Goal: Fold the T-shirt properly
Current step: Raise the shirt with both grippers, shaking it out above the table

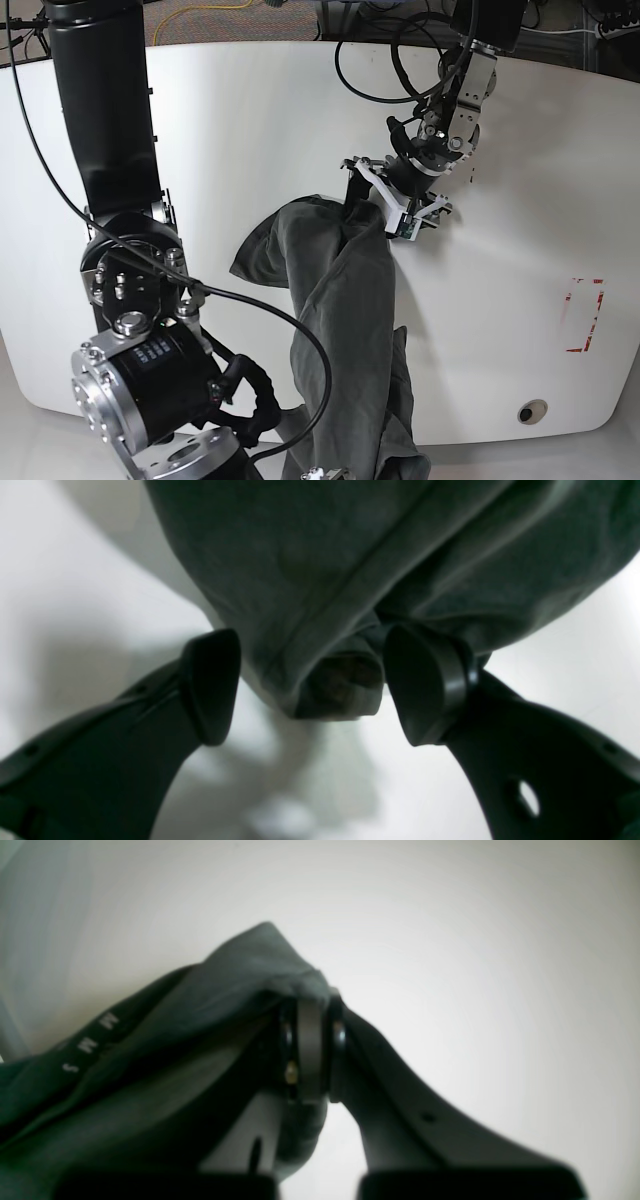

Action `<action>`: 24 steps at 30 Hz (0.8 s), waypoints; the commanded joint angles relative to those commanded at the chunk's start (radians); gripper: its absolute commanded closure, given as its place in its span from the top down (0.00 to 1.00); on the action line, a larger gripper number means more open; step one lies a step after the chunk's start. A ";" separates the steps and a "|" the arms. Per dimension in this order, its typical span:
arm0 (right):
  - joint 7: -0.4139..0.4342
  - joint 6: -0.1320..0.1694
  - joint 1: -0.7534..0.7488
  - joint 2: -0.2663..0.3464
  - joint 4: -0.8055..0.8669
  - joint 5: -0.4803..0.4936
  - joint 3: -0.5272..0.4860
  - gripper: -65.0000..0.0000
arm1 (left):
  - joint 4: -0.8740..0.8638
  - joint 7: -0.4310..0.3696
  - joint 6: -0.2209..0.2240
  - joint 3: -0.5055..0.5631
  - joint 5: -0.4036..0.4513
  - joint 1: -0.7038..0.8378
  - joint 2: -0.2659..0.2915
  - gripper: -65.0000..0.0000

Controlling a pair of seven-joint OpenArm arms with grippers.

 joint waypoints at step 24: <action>0.000 0.000 -0.014 0.000 -0.002 0.000 0.006 0.00 | -0.170 -0.002 0.000 0.002 0.000 -0.084 0.029 0.09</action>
